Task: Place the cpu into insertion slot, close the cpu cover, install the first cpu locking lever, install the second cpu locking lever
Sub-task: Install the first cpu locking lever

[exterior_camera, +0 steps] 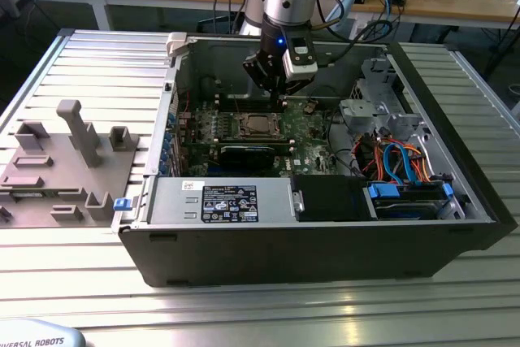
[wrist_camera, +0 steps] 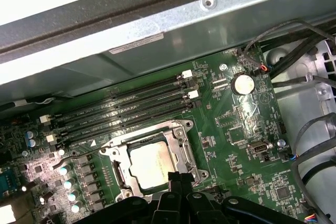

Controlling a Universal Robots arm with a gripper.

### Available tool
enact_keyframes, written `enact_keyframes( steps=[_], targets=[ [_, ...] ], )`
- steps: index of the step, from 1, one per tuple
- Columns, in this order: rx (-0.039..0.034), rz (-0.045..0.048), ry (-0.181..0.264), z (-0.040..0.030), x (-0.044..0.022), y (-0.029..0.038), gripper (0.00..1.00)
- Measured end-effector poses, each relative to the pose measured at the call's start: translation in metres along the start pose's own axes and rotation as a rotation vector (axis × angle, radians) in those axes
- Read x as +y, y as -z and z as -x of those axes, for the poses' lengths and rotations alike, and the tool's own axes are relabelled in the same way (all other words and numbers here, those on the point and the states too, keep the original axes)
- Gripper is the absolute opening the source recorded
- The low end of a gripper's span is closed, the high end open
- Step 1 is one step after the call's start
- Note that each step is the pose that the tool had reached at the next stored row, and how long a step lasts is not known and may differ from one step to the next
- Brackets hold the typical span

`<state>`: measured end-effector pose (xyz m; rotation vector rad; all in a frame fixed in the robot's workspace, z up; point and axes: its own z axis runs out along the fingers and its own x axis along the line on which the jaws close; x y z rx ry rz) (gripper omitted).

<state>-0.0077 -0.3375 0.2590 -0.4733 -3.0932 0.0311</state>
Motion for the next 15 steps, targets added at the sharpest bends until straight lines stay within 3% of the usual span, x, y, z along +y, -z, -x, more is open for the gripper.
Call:
enact_keyframes(
  steps=[15],
  targets=[
    [-0.0002,-0.0001,0.012,0.0,0.0,0.0,0.11]
  ],
)
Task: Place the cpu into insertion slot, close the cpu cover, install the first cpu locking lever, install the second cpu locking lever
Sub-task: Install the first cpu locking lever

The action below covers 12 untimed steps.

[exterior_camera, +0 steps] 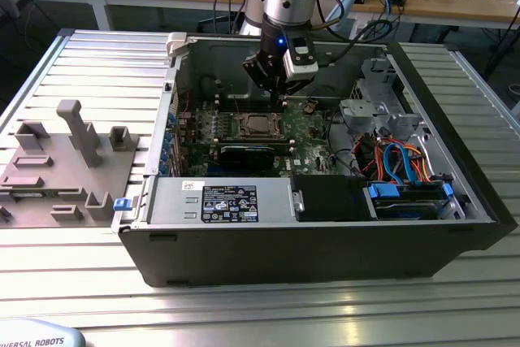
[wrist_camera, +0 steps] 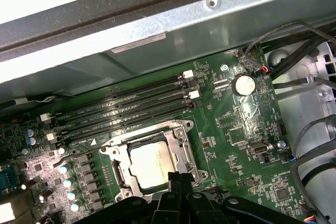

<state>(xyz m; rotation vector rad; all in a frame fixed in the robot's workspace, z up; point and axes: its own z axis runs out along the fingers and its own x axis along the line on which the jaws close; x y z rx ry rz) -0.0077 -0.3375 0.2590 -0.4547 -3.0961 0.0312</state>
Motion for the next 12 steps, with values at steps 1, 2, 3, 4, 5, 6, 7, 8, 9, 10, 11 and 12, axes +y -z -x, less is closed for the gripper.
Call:
enact_keyframes(
  steps=[1,2,3,4,5,6,7,8,9,10,11,12],
  targets=[
    [0.0,0.0,0.0,0.0,0.0,0.0,0.11],
    [0.0,-0.0001,0.001,0.0,0.0,0.0,0.11],
    [0.0,-0.0001,0.002,0.0,0.0,0.0,0.11],
    [-0.0001,-0.0001,0.003,0.0,0.0,0.0,0.11],
    [-0.0001,0.0,0.005,0.0,0.0,0.0,0.11],
    [-0.0001,0.0,0.006,0.0,0.0,0.0,0.11],
    [-0.0002,0.0,0.007,0.0,0.0,0.0,0.11],
    [-0.0002,0.0,0.009,0.0,0.0,-0.0001,0.11],
    [-0.0002,-0.0001,0.01,0.0,0.0,-0.0001,0.11],
    [-0.0002,-0.0002,0.012,0.0,0.0,-0.0001,0.11],
    [-0.0003,-0.0001,0.013,0.0,0.0,-0.0001,0.11],
    [-0.0003,-0.0001,0.014,0.0,0.0,-0.0001,0.11]
  ],
)
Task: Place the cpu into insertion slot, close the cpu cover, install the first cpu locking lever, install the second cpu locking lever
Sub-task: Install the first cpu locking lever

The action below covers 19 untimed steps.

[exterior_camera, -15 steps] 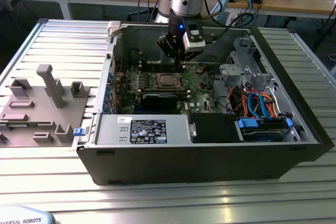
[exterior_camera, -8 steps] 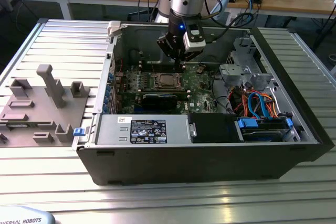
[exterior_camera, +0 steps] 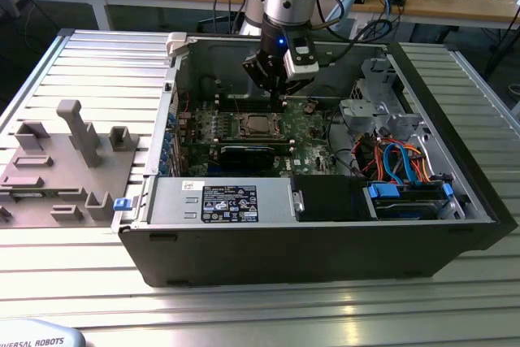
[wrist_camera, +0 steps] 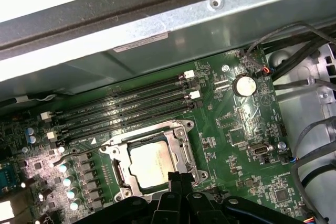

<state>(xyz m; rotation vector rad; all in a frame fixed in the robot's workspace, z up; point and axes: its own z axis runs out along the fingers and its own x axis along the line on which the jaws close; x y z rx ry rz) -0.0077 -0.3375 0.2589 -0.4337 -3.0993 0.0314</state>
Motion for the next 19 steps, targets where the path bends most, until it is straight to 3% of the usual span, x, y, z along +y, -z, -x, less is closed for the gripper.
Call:
enact_keyframes(
  steps=[19],
  targets=[
    [-0.0004,-0.0001,0.018,0.0,0.0,0.0,0.11]
  ],
)
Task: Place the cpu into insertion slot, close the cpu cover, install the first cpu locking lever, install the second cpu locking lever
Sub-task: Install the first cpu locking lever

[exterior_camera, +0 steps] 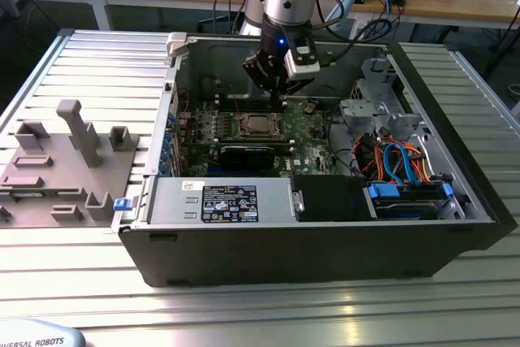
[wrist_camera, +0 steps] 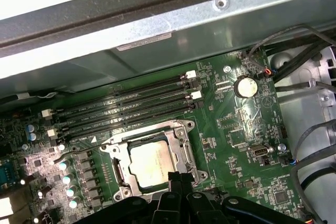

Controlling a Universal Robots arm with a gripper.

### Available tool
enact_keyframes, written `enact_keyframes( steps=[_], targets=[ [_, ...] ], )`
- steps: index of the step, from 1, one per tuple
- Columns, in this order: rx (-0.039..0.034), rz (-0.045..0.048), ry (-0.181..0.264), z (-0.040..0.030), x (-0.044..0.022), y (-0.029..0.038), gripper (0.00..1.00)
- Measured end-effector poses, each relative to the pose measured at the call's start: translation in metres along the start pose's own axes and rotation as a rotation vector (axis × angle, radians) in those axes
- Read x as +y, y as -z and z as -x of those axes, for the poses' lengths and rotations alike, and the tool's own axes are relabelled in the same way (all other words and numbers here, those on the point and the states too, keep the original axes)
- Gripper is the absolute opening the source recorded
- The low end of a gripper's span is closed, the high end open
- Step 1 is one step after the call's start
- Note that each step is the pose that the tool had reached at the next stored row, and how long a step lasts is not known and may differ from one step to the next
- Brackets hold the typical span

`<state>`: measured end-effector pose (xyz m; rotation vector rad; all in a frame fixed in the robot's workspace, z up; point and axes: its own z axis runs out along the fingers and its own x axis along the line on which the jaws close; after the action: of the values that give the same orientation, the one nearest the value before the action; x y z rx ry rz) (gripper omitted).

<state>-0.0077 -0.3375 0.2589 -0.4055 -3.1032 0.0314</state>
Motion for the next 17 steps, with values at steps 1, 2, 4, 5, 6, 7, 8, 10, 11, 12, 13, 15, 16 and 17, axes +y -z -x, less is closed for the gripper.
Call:
enact_keyframes(
  steps=[1,2,4,5,6,7,8,10,11,12,13,15,16,17],
  targets=[
    [0.0,-0.0001,0.001,0.0,0.0,0.0,0.11],
    [0.0,-0.0001,0.001,0.0,0.0,0.0,0.11],
    [-0.0001,-0.0001,0.002,0.0,0.0,0.0,0.11],
    [-0.0001,0.0,0.003,0.0,0.0,0.0,0.11],
    [-0.0001,-0.0001,0.004,0.0,0.0,0.0,0.11],
    [-0.0001,-0.0001,0.004,0.0,0.0,0.0,0.11],
    [-0.0001,-0.0001,0.005,0.0,0.0,0.0,0.11],
    [-0.0002,-0.0001,0.008,0.0,0.0,0.0,0.11],
    [-0.0003,-0.0005,0.011,0.0,0.0,0.0,0.11],
    [-0.0004,-0.0006,0.012,0.0,0.0,0.0,0.11],
    [-0.0004,-0.0006,0.012,0.0,0.0,0.0,0.11],
    [-0.0004,-0.0005,0.013,0.0,0.0,0.0,0.11],
    [-0.0004,-0.0006,0.014,0.0,0.0,0.0,0.11],
    [-0.0005,-0.0006,0.015,0.0,0.0,0.0,0.11]
  ],
)
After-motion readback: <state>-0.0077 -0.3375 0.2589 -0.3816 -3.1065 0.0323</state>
